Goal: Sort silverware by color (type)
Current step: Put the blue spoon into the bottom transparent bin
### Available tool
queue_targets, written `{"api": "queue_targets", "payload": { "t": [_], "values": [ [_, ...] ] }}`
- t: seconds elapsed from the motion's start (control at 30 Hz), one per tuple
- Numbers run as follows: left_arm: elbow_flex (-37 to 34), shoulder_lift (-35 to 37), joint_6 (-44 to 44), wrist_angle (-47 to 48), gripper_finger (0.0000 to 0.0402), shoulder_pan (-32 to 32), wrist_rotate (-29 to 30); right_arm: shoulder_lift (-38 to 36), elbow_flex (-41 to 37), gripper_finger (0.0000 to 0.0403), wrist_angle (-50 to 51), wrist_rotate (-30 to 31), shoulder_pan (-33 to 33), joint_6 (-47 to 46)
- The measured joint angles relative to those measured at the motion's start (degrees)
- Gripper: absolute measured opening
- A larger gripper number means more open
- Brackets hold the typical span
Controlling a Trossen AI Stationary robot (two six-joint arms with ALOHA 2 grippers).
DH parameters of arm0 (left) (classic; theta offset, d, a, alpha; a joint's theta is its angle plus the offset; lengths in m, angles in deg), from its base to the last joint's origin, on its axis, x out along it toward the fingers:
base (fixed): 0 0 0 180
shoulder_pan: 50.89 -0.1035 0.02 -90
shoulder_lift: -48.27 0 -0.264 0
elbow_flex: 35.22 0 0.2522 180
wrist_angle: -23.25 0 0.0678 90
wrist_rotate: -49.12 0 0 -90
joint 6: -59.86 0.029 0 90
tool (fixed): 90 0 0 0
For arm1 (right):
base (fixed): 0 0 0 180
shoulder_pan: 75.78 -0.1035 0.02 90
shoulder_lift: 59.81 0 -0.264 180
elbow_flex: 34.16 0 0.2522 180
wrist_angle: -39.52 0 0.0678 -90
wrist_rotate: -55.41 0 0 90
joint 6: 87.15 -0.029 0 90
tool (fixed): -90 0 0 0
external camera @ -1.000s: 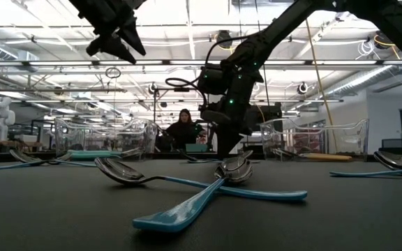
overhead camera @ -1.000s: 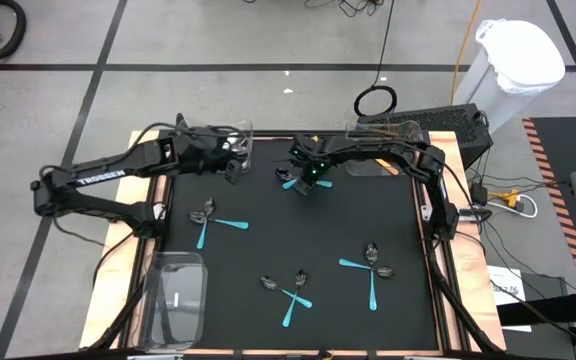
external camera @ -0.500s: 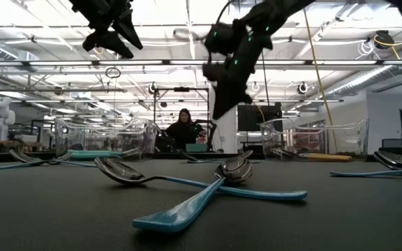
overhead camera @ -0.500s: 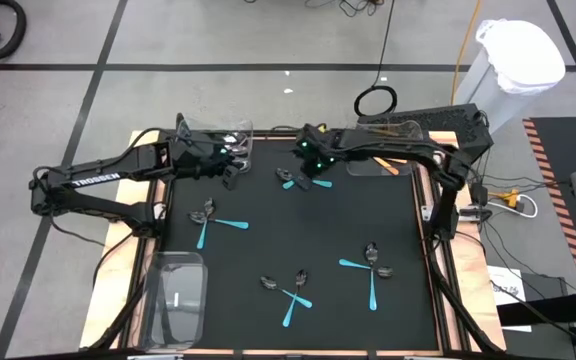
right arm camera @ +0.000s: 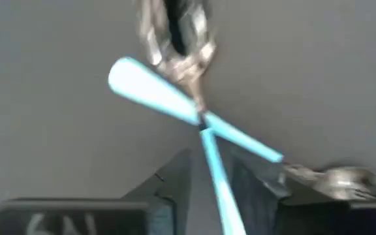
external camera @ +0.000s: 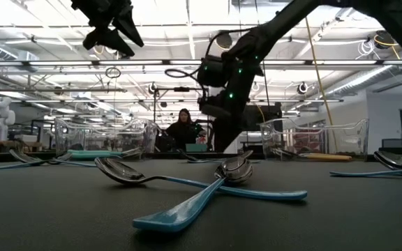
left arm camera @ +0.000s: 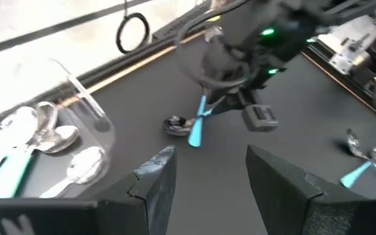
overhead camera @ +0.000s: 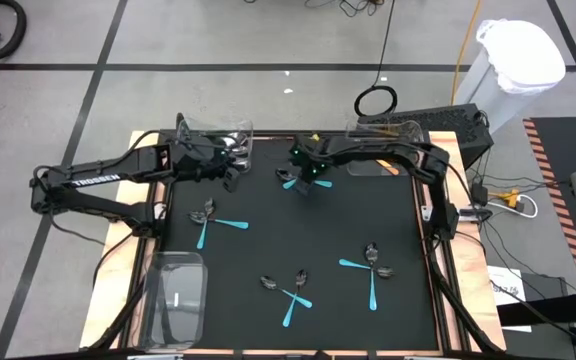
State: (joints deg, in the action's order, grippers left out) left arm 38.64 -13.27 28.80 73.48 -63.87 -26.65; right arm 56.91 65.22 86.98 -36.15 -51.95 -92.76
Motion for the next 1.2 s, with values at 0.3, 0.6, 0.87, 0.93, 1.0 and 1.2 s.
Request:
{"api": "queue_targets", "payload": {
  "t": [0.3,0.6,0.87,0.93,1.0,1.2],
  "values": [
    [0.00,0.00,-1.64,0.29,0.0187,5.00,2.49,3.33,0.26,0.0125,0.84,-0.02,0.49,1.81],
    [0.00,0.00,-1.81,0.28,0.0187,6.55,3.95,4.52,0.32,0.0015,1.83,-2.40,0.59,1.11],
    [0.01,-0.02,-6.02,-1.93,0.0187,8.06,7.39,-1.60,-0.35,0.0007,-5.01,-10.05,0.15,-14.58],
    [0.01,-0.02,-6.03,-3.09,0.0187,8.80,9.32,-5.10,0.00,0.0006,-9.44,-10.60,0.11,-18.47],
    [0.01,-0.02,-6.02,-3.60,0.0187,9.12,11.30,-8.23,0.09,0.0006,-12.92,-10.47,0.26,-20.78],
    [0.02,0.07,-1.43,-4.13,0.0187,8.24,9.15,-15.95,0.08,0.0006,-20.85,-8.97,0.00,-18.33]
  ]
}}
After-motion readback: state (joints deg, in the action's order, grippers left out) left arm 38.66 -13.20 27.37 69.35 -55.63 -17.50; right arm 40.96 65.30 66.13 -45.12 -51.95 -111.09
